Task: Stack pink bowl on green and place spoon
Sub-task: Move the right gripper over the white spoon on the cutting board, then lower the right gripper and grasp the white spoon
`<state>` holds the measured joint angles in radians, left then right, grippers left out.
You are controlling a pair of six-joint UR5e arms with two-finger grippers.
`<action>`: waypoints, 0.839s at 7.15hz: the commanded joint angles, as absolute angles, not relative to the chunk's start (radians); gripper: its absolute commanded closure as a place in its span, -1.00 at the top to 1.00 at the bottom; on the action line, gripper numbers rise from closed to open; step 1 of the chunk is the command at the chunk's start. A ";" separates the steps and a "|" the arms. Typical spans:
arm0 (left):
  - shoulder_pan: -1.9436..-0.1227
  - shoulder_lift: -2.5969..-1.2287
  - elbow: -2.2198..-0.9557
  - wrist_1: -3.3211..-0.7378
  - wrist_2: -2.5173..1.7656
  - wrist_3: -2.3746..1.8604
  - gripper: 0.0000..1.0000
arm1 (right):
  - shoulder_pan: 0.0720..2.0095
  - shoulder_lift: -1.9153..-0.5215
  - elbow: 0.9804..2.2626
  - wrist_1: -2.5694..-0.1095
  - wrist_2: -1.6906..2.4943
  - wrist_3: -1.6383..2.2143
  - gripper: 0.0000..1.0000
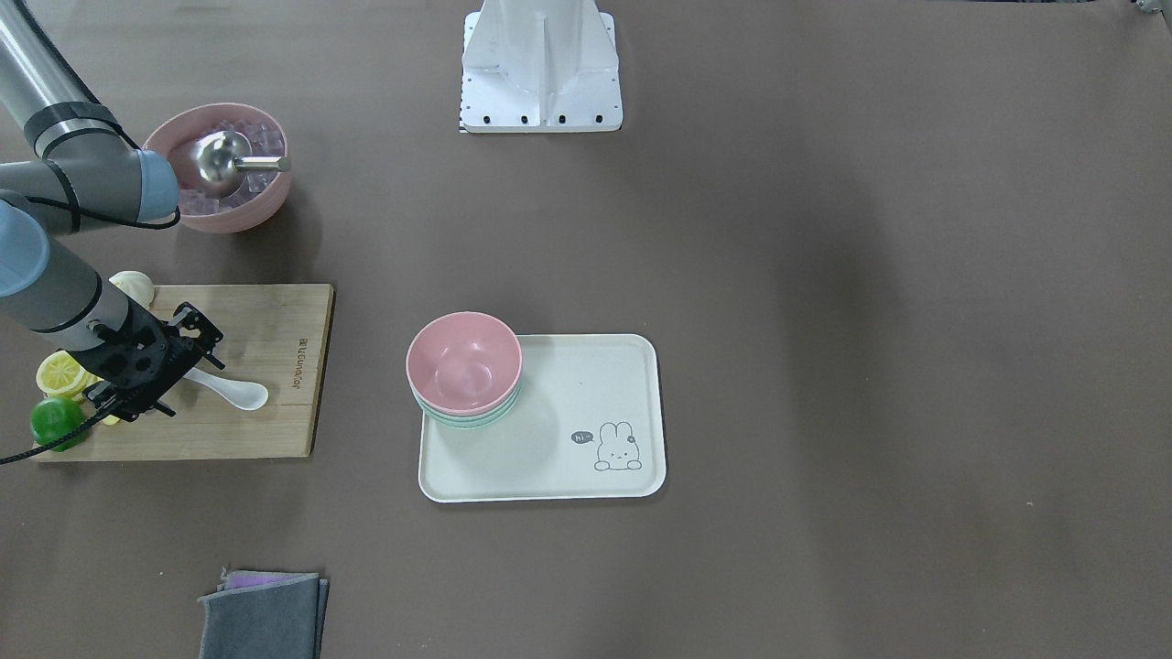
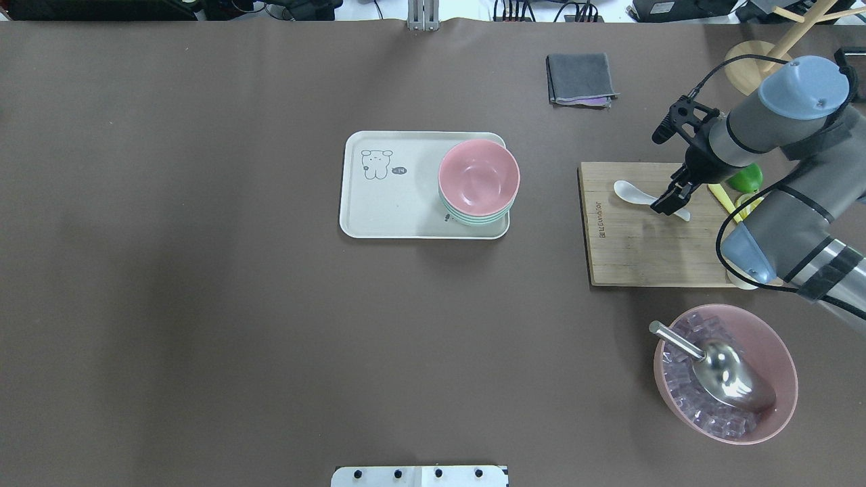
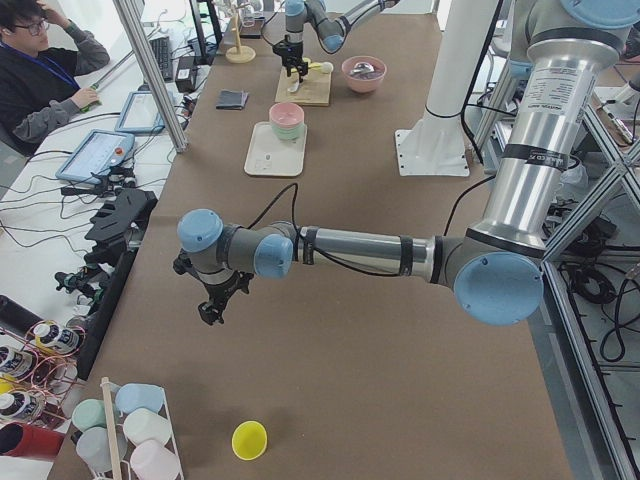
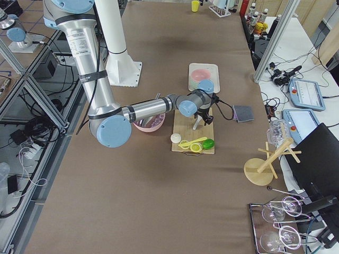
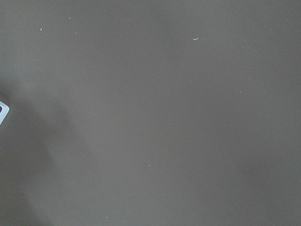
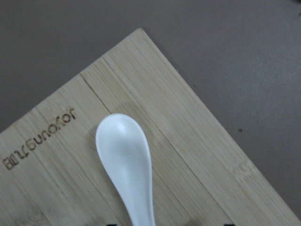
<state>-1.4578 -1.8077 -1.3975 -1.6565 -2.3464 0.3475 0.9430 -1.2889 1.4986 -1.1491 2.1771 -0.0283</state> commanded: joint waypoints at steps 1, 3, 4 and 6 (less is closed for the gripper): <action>-1.457 -1.805 -1.397 -1.657 -2.347 0.347 0.98 | 0.937 -1.296 1.499 -1.149 2.169 -0.037 0.28; -1.457 -1.805 -1.396 -1.657 -2.347 0.347 0.98 | 0.930 -1.296 1.499 -1.149 2.168 -0.037 0.21; -1.457 -1.805 -1.396 -1.657 -2.347 0.347 0.98 | 0.927 -1.296 1.499 -1.149 2.166 -0.037 0.21; -1.456 -1.805 -1.394 -1.657 -2.347 0.347 0.98 | 0.925 -1.299 1.499 -1.149 2.164 -0.037 0.07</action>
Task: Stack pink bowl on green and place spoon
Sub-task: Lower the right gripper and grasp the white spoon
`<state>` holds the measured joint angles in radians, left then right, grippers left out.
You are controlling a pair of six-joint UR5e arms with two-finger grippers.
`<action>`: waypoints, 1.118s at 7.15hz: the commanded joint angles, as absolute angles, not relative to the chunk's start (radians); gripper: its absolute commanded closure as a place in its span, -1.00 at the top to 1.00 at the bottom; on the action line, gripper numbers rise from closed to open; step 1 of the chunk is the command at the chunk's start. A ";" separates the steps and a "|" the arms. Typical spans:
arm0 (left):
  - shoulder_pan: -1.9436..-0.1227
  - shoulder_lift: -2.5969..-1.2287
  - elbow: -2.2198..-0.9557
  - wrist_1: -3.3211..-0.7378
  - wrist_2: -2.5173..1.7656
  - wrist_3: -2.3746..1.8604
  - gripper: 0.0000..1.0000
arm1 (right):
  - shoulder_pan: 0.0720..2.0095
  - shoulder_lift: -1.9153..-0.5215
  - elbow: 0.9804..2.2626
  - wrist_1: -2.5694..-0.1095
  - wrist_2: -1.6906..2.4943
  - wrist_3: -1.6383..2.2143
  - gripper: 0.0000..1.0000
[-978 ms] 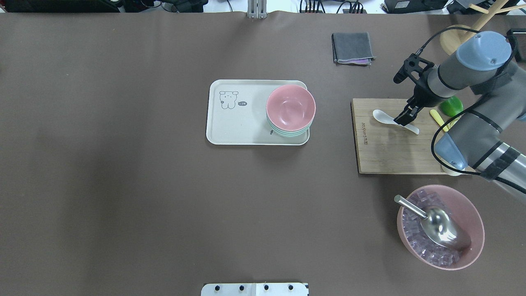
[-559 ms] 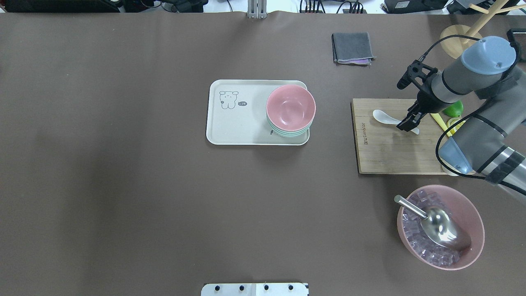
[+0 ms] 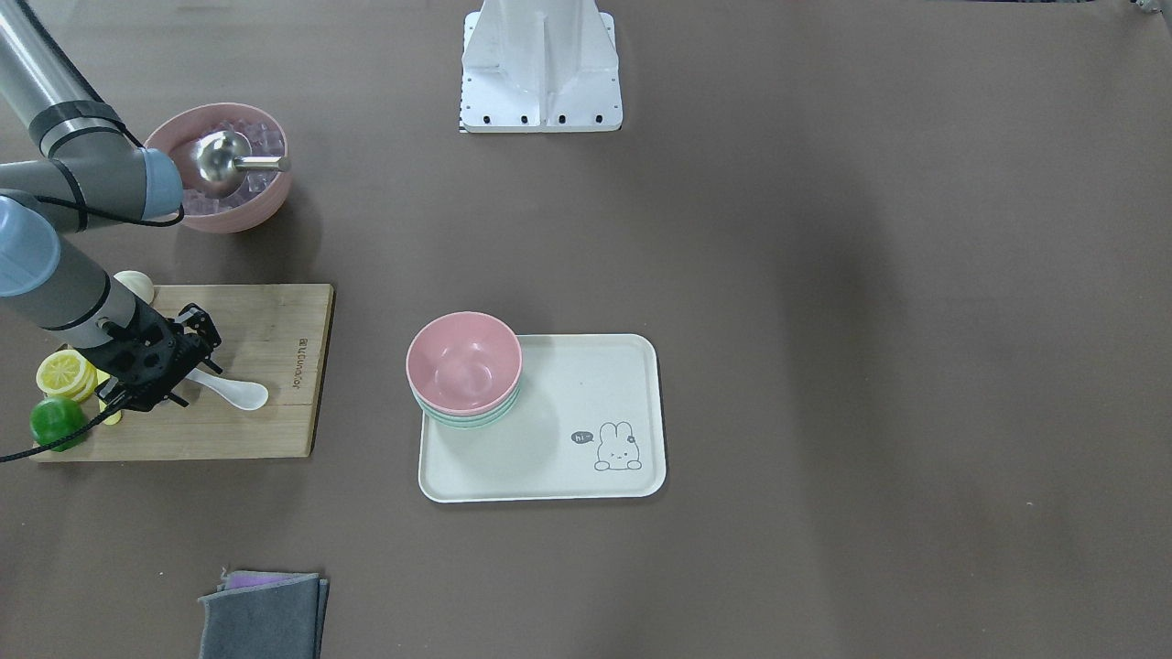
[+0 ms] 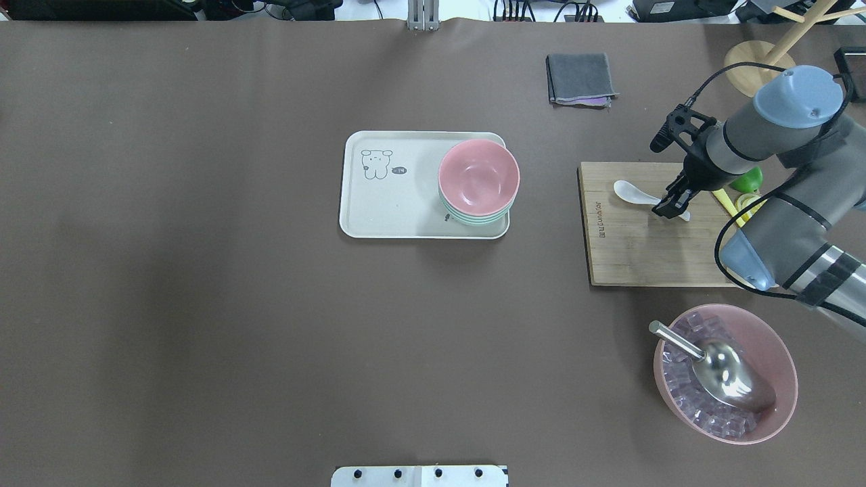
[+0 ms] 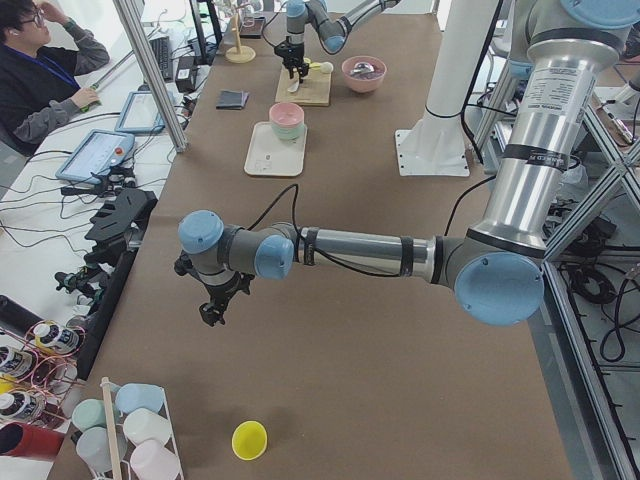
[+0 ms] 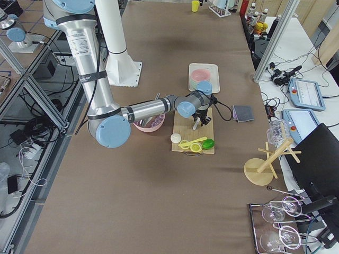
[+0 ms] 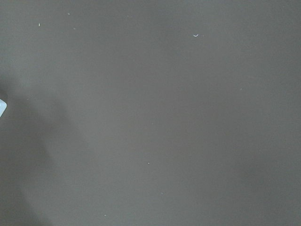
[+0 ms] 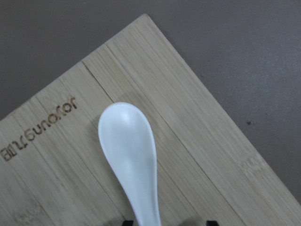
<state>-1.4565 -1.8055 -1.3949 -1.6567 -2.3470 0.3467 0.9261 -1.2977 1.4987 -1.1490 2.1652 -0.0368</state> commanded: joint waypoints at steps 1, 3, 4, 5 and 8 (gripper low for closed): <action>-1.456 -1.805 -1.394 -1.657 -2.347 0.344 0.98 | 0.925 -1.299 1.499 -1.149 2.164 -0.037 -0.05; -1.456 -1.805 -1.393 -1.657 -2.347 0.344 0.98 | 0.923 -1.296 1.499 -1.149 2.166 -0.037 -0.49; -1.456 -1.805 -1.393 -1.658 -2.347 0.344 0.98 | 0.923 -1.293 1.499 -1.149 2.167 -0.037 -0.63; -1.456 -1.805 -1.393 -1.657 -2.347 0.342 0.98 | 0.925 -1.293 1.505 -1.150 2.178 -0.034 -0.87; -1.456 -1.805 -1.391 -1.657 -2.347 0.342 0.98 | 0.950 -1.254 1.625 -1.382 2.201 -0.015 -1.00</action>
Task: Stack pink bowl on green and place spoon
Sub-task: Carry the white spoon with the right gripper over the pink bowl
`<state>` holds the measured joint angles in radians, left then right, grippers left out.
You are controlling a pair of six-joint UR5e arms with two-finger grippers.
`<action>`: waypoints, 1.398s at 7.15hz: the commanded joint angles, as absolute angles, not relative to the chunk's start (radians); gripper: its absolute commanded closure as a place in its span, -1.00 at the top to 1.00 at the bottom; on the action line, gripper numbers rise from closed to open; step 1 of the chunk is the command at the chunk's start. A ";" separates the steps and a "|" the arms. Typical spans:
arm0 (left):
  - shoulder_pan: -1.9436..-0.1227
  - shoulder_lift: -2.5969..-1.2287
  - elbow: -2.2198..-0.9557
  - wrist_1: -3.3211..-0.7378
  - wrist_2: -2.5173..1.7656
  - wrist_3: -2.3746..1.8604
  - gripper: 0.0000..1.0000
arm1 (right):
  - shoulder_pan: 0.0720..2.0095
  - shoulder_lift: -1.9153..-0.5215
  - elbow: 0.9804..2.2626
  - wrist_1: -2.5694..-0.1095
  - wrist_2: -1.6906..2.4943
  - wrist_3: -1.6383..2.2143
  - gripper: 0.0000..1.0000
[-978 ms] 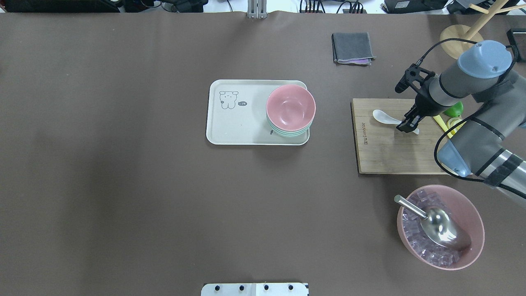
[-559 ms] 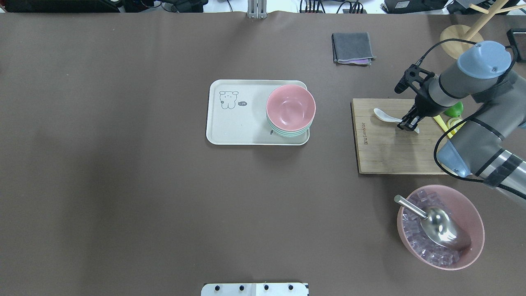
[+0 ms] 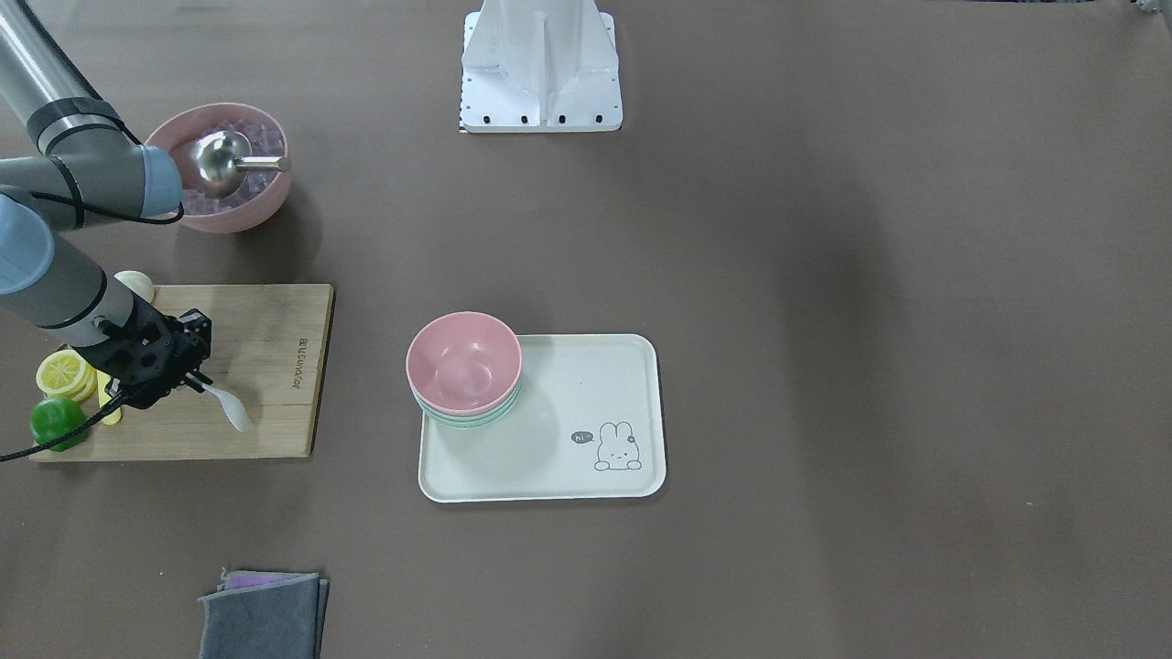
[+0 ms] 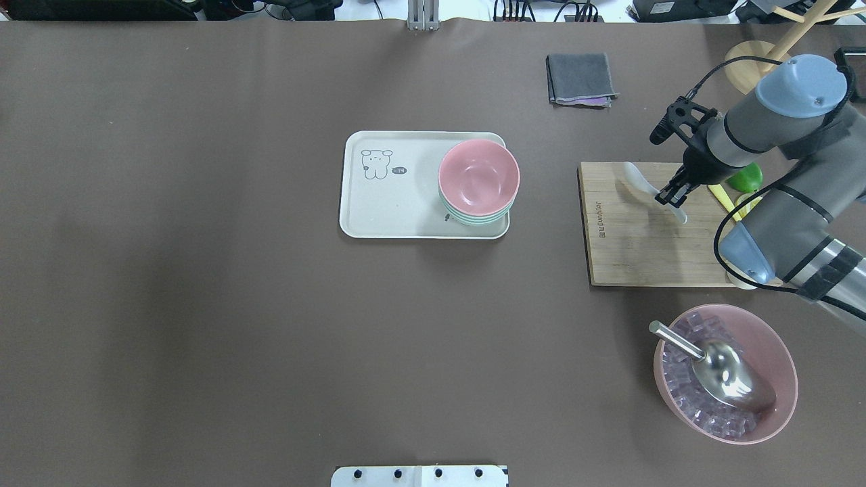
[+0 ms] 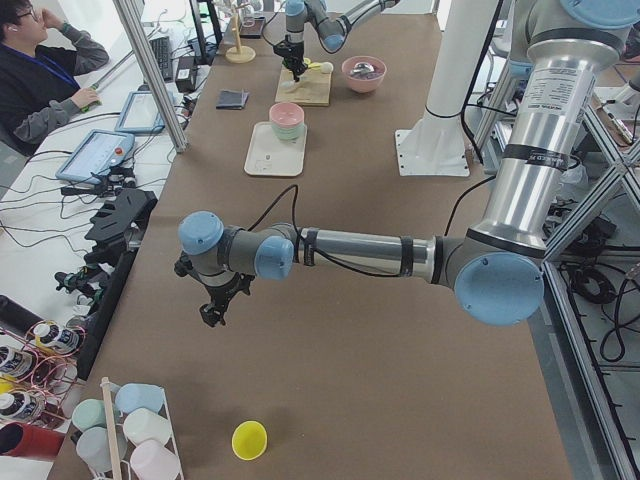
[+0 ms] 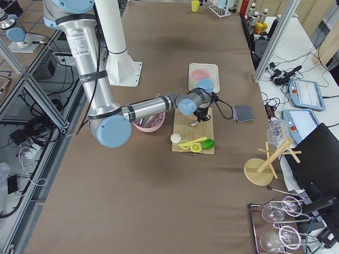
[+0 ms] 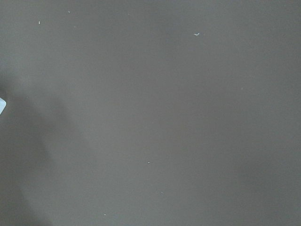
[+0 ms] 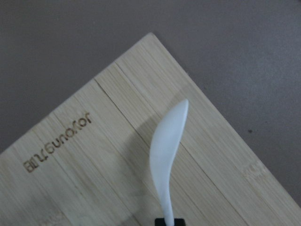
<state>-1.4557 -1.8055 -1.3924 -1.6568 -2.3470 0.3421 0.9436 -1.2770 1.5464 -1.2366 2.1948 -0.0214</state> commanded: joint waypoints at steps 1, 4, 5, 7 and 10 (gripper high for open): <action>-1.456 -1.805 -1.391 -1.660 -2.347 0.336 0.98 | 0.948 -1.191 1.723 -1.589 2.200 0.032 -1.00; -1.456 -1.805 -1.388 -1.661 -2.347 0.333 0.98 | 0.832 -1.002 1.787 -1.750 2.189 0.612 -1.00; -1.454 -1.805 -1.387 -1.660 -2.347 0.333 0.98 | 0.792 -0.950 1.776 -1.752 2.184 0.775 -1.00; -1.454 -1.805 -1.387 -1.657 -2.347 0.333 0.98 | 0.706 -0.817 1.671 -1.756 2.049 1.001 -1.00; -1.454 -1.804 -1.375 -1.660 -2.347 0.327 0.98 | 0.666 -0.710 1.529 -1.756 1.970 1.074 -1.00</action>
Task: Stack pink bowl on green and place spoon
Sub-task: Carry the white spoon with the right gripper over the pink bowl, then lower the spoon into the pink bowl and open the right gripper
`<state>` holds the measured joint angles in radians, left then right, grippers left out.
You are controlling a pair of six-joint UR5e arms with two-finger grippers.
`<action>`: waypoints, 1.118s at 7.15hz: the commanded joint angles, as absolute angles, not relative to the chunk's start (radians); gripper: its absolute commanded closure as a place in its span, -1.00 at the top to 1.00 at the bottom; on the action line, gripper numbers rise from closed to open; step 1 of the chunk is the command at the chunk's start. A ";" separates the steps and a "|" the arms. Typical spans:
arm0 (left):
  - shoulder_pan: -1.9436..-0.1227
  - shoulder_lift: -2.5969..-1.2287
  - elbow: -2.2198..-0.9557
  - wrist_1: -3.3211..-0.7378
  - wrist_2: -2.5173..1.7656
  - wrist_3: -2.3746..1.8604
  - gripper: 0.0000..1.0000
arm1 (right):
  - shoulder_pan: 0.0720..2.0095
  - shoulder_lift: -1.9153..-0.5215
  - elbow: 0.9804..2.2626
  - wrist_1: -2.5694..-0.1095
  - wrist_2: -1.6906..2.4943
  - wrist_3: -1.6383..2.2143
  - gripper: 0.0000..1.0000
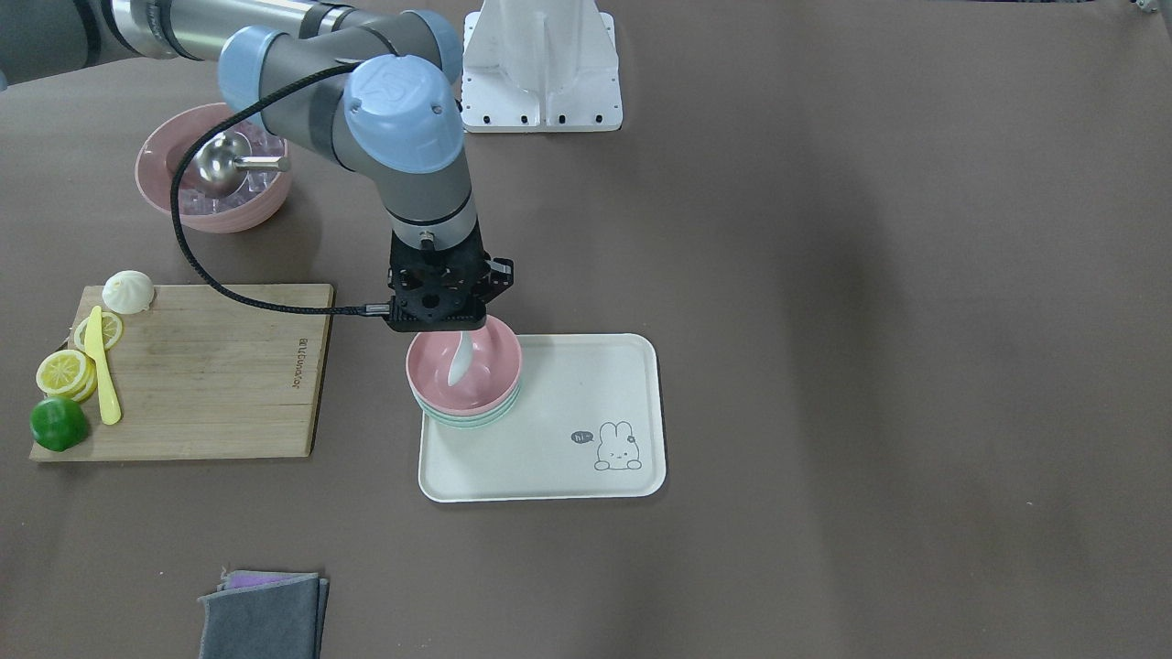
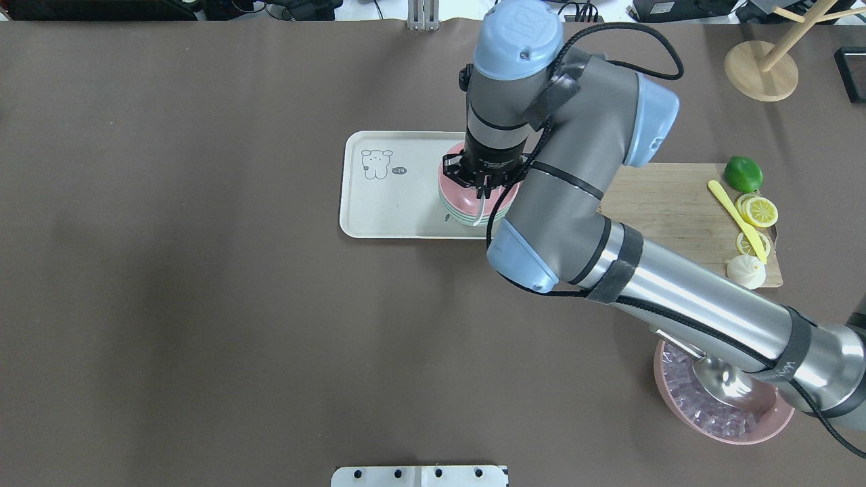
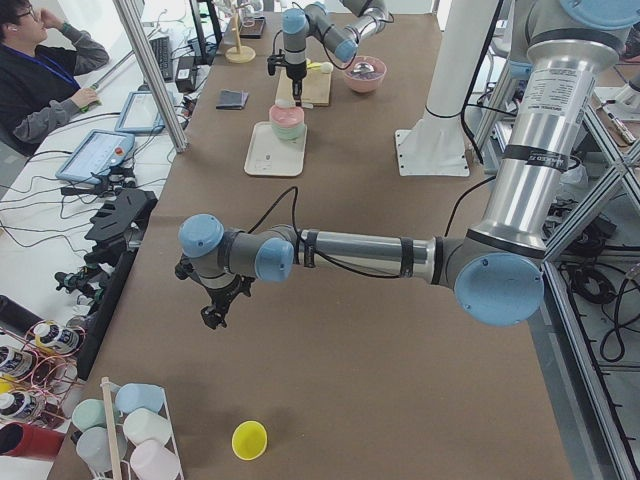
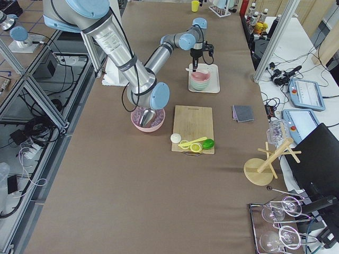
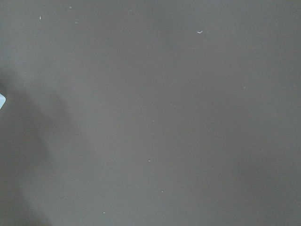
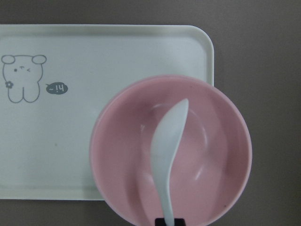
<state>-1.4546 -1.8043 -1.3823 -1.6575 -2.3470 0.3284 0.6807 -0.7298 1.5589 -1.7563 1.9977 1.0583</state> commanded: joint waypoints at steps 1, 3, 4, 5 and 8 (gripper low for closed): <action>-1.454 -1.804 -1.370 -1.664 -2.347 0.327 0.98 | 0.660 -0.710 1.517 -1.755 1.956 1.072 -1.00; -1.454 -1.805 -1.368 -1.664 -2.347 0.325 0.98 | 0.657 -0.718 1.517 -1.756 1.956 1.069 -1.00; -1.454 -1.805 -1.368 -1.666 -2.347 0.321 0.98 | 0.657 -0.718 1.516 -1.755 1.956 1.059 -1.00; -1.454 -1.805 -1.370 -1.667 -2.347 0.319 0.98 | 0.657 -0.718 1.514 -1.753 1.954 1.054 -1.00; -1.454 -1.805 -1.371 -1.669 -2.349 0.319 0.98 | 0.658 -0.719 1.513 -1.749 1.889 0.996 0.55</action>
